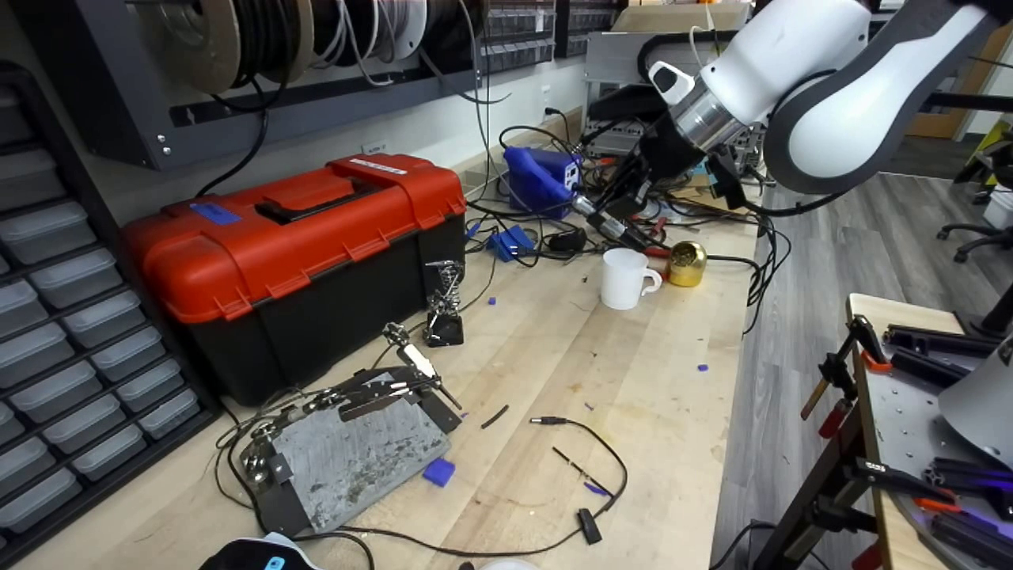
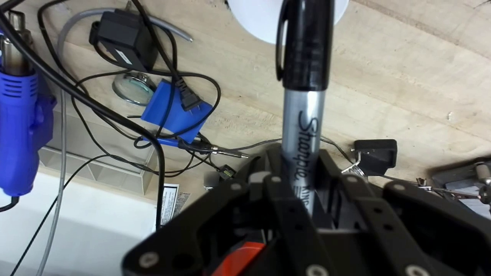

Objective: Put the marker inside the mug cup

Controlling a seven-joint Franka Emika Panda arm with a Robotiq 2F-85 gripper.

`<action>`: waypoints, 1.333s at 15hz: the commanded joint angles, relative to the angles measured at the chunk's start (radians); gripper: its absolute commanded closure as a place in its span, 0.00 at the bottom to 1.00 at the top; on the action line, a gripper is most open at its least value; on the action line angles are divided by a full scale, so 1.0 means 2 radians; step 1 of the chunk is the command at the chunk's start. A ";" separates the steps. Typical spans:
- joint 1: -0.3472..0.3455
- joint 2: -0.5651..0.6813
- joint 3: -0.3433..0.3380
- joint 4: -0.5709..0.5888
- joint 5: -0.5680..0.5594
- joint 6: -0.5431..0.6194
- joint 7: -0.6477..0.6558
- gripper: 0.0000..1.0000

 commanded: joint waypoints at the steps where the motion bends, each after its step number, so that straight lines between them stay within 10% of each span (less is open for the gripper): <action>1: 0.006 0.026 -0.012 0.009 -0.034 0.029 0.041 0.94; 20: -0.083 0.047 0.008 0.044 -0.203 0.040 0.168 0.94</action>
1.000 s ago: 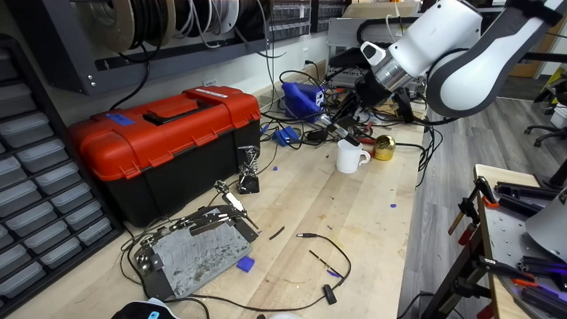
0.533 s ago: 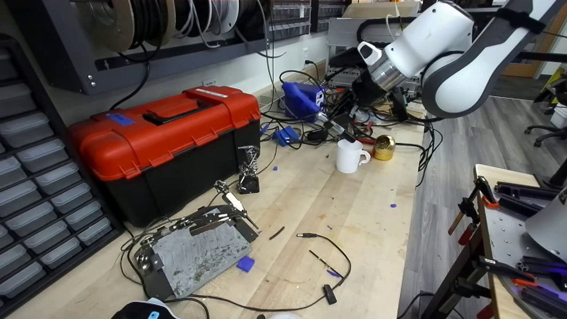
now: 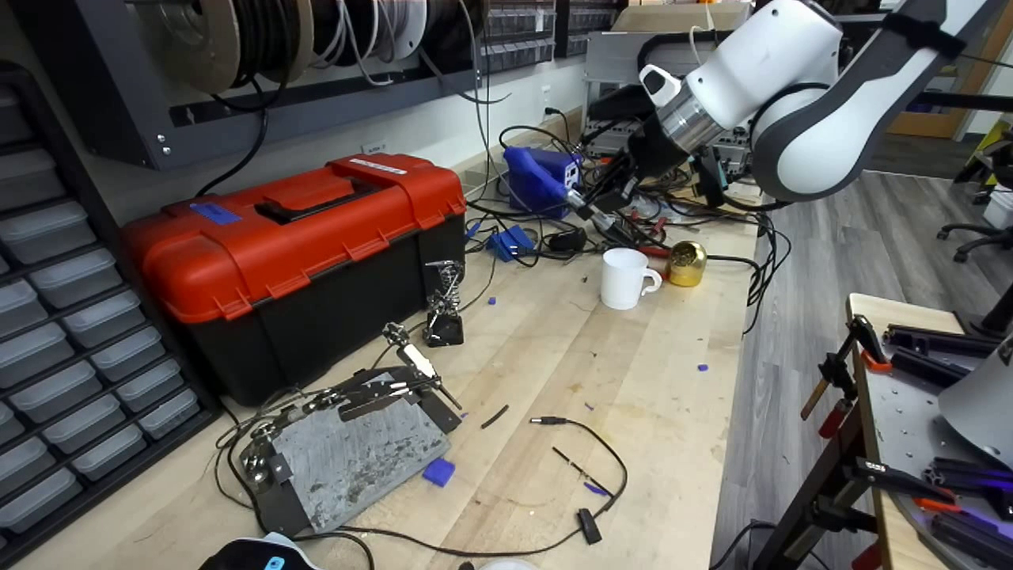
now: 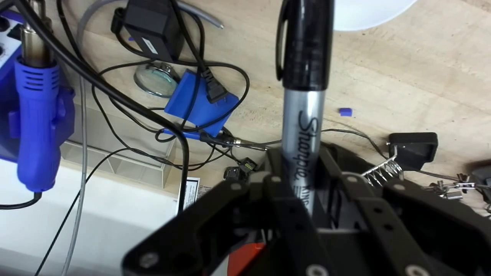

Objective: Put the marker inside the mug cup

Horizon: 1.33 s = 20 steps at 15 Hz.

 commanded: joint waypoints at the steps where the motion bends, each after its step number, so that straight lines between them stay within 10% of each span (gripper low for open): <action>1: -0.016 -0.002 0.010 0.007 -0.034 0.000 0.044 0.94; 20: -0.032 -0.013 0.013 -0.006 -0.077 0.000 0.107 0.94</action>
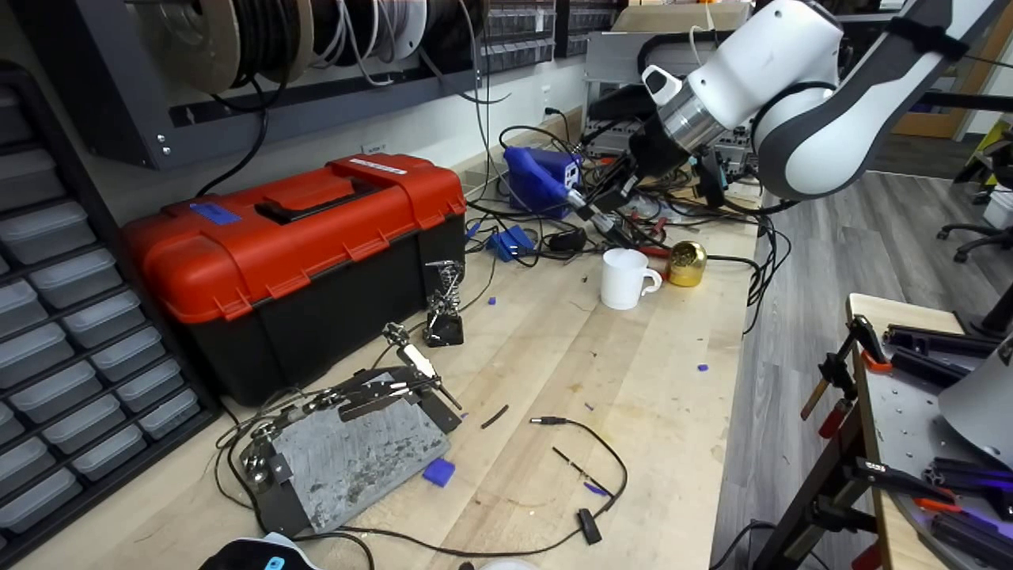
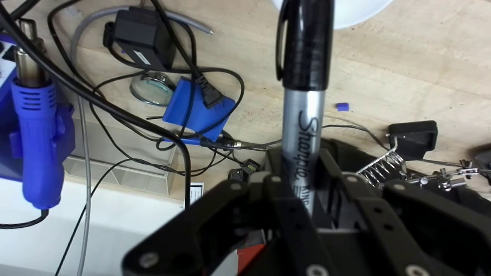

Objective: Put the marker inside the mug cup

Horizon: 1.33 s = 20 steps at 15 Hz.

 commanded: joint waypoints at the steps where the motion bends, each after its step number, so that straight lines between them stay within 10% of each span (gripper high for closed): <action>1: -0.014 -0.013 0.008 -0.010 -0.022 0.000 0.029 0.94; 20: -0.017 -0.026 0.011 -0.030 -0.027 0.000 0.047 0.94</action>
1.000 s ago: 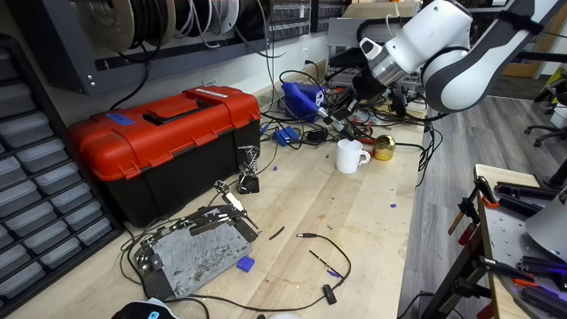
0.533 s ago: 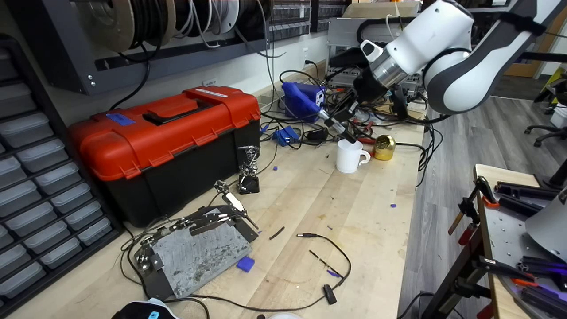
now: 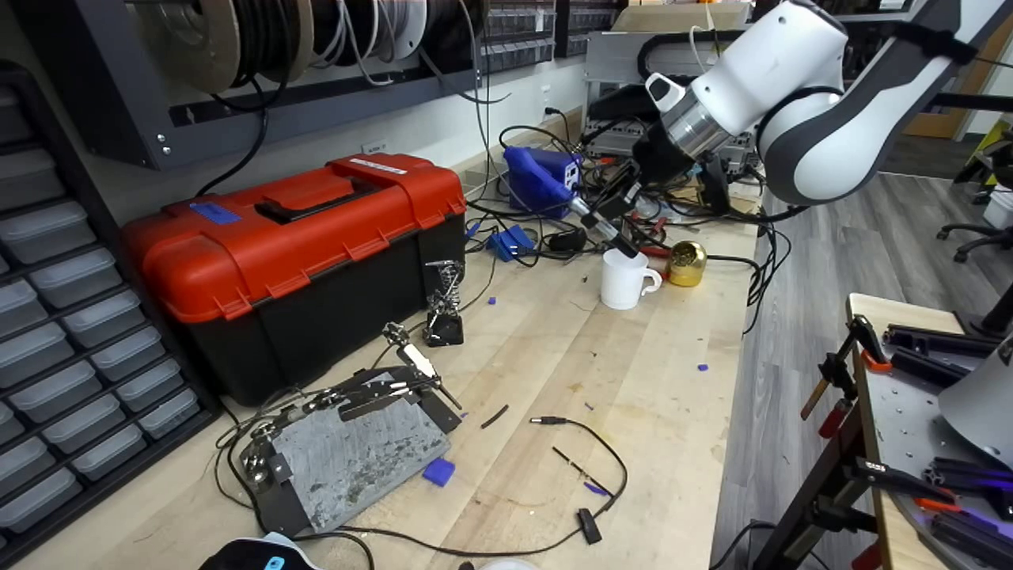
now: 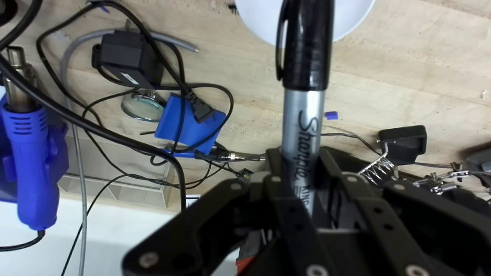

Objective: Put the marker inside the mug cup

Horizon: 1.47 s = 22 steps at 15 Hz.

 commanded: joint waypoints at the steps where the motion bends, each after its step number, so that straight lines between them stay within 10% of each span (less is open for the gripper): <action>1: -0.016 -0.025 0.007 -0.021 -0.022 0.000 0.021 0.94; 2: -0.017 -0.026 0.007 -0.022 -0.023 0.000 0.024 0.94; 3: -0.017 -0.026 0.006 -0.024 -0.024 0.000 0.023 0.51; 12: -0.018 -0.044 -0.002 -0.038 -0.030 0.000 0.020 0.02; 14: -0.008 -0.018 -0.002 -0.019 -0.012 0.000 0.009 0.13; 22: -0.008 -0.024 -0.003 -0.024 -0.012 0.000 0.009 0.00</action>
